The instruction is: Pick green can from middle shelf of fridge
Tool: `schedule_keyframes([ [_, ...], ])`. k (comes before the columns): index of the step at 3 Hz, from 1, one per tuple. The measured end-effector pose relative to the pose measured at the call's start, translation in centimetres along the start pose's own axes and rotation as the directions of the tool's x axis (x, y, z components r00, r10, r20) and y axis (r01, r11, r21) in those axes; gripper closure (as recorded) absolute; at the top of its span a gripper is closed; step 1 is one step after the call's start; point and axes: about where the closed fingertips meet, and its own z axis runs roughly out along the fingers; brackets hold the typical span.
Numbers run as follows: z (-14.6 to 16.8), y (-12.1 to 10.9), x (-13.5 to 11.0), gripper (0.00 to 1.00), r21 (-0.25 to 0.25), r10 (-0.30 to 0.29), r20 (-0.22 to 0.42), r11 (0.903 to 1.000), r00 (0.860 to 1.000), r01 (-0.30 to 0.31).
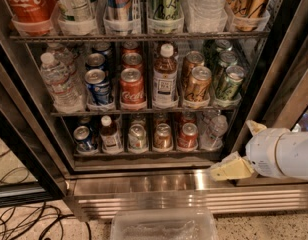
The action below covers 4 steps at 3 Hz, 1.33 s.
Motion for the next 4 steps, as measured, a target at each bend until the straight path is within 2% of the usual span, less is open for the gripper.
schedule_keyframes([
  [1,1.1,-1.1,-1.0,0.00,0.084,0.075,0.136,0.9926,0.988,-0.087],
  [2,2.0,-3.7,-2.8,0.00,0.168,0.091,0.256,0.9763,0.962,-0.137],
  [3,2.4,-5.8,-4.2,0.00,0.215,0.069,0.325,0.9658,0.943,-0.145],
  [4,2.7,-5.6,-4.2,0.00,0.218,0.069,0.334,0.9647,0.940,-0.148],
])
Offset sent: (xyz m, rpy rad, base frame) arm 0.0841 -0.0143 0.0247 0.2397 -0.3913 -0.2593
